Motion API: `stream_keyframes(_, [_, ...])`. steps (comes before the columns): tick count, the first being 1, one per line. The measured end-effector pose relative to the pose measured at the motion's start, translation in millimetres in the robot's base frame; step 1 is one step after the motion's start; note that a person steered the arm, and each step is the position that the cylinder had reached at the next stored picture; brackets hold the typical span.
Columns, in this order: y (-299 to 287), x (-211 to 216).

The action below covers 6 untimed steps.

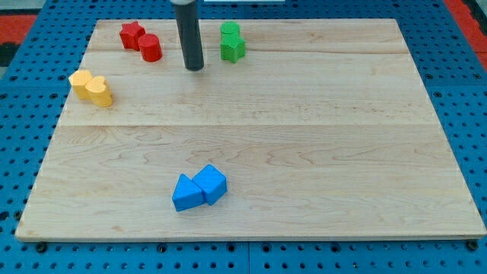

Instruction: Move the green circle and green star towards the center

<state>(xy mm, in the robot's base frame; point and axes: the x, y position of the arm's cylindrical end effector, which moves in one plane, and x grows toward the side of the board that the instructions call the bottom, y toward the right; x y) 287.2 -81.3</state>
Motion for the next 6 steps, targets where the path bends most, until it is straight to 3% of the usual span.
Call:
stream_keyframes(1, [9.0, -73.0])
stream_keyframes(2, [28.2, -86.5])
stream_keyframes(3, [91.6, -33.2])
stream_keyframes(4, [67.6, 20.6])
stream_keyframes(5, [85.0, -31.6])
stream_keyframes(6, [118.1, 10.6])
